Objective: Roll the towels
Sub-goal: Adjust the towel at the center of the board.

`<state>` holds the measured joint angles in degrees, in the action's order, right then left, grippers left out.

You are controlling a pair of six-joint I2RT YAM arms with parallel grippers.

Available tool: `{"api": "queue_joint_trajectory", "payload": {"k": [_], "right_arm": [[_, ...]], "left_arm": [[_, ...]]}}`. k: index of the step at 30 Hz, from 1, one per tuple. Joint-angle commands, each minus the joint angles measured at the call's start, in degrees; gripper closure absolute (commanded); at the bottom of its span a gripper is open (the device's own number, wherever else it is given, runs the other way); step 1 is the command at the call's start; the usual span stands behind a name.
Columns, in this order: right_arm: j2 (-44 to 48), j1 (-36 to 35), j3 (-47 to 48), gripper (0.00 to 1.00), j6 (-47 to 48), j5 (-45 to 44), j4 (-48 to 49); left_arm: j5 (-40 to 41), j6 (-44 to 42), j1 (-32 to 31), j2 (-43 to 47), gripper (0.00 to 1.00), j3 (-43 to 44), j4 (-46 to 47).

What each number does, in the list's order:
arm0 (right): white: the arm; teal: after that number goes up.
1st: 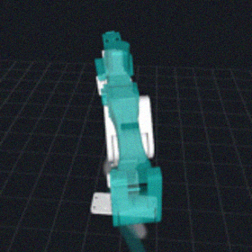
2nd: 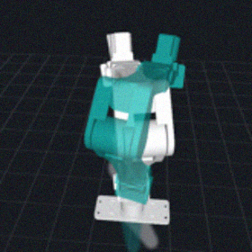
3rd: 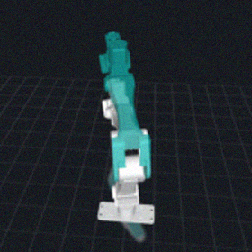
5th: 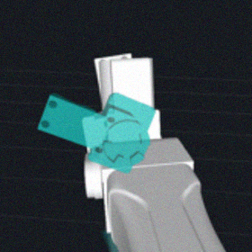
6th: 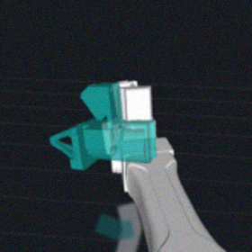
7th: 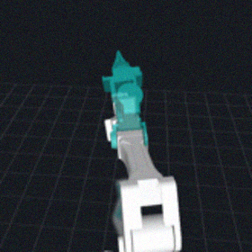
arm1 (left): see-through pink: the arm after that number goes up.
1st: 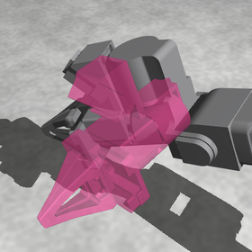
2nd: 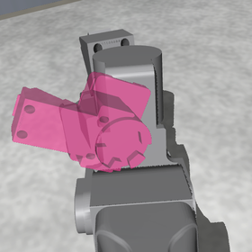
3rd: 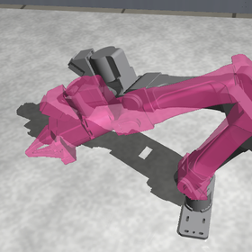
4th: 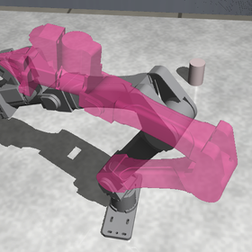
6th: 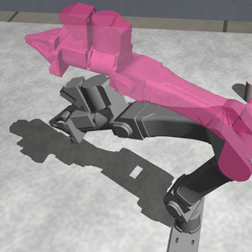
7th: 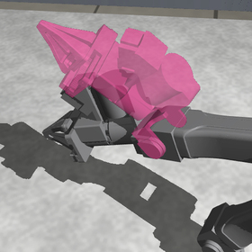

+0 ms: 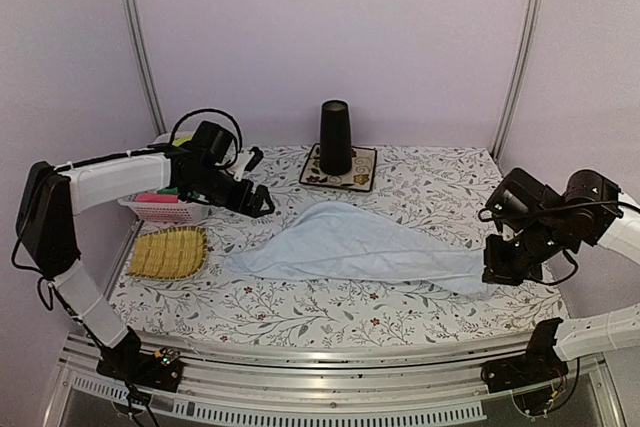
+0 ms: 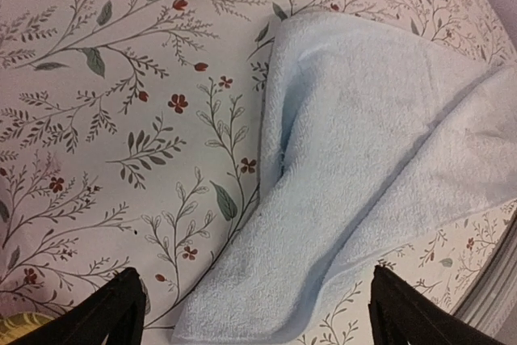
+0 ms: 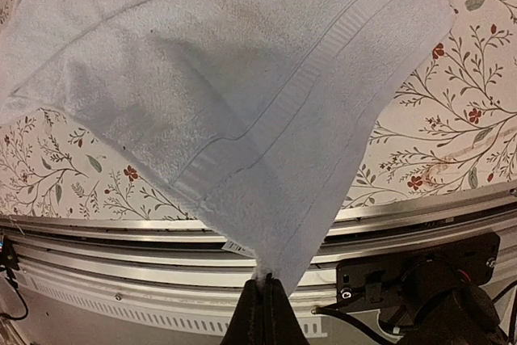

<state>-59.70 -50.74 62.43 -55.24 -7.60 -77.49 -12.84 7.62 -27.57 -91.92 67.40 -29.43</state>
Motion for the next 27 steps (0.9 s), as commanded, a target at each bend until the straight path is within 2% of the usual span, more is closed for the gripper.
{"api": "queue_joint_trajectory", "payload": {"k": [1, 5, 9, 10, 12, 17, 19, 20, 21, 22, 27], "right_arm": [[6.3, -0.3, -3.4, 0.98, -11.8, -2.8, -0.8], [10.0, -0.3, -5.2, 0.98, -20.1, -5.9, -0.6], [10.0, -0.3, -5.5, 0.97, -23.3, -9.2, -0.6], [9.2, -0.2, -5.9, 0.91, -23.7, -9.2, 0.0], [6.6, -0.3, -5.8, 0.7, -22.1, -8.0, 2.4], [-1.5, -0.5, -1.7, 0.59, -16.3, -8.2, 7.1], [-2.0, -0.5, 0.0, 0.51, -16.2, -9.9, 8.1], [-2.0, -0.3, 0.4, 0.43, -16.1, -10.8, 8.8], [-2.4, 0.5, 1.0, 0.32, -16.0, -11.3, 9.1], [-3.2, 2.9, 1.4, 0.27, -15.6, -11.0, 9.7], [-4.2, 13.7, -0.9, 0.08, -8.1, -5.8, 18.1]], "left_arm": [[0.9, 1.8, -1.1, -8.5, 0.04, 11.0, 0.5], [2.5, 1.8, -2.7, -15.5, 0.06, 18.8, -1.7], [7.6, 1.4, -4.7, -20.0, 0.06, 21.7, -2.1], [8.1, 1.5, -4.7, -22.7, 0.07, 22.4, -2.3], [8.7, 1.4, -4.8, -25.2, 0.07, 23.9, -2.5], [7.9, -0.1, -4.7, -30.6, 0.11, 27.3, -1.9], [7.7, -0.3, -4.6, -32.4, 0.11, 28.8, -2.6], [7.5, -0.2, -4.4, -33.0, 0.11, 29.4, -2.6], [6.8, -0.2, -4.4, -33.4, 0.11, 30.0, -2.6], [5.9, -0.2, -4.3, -33.8, 0.13, 30.6, -2.6], [0.7, -0.9, -4.4, -37.0, 0.23, 33.1, -2.2]]}}
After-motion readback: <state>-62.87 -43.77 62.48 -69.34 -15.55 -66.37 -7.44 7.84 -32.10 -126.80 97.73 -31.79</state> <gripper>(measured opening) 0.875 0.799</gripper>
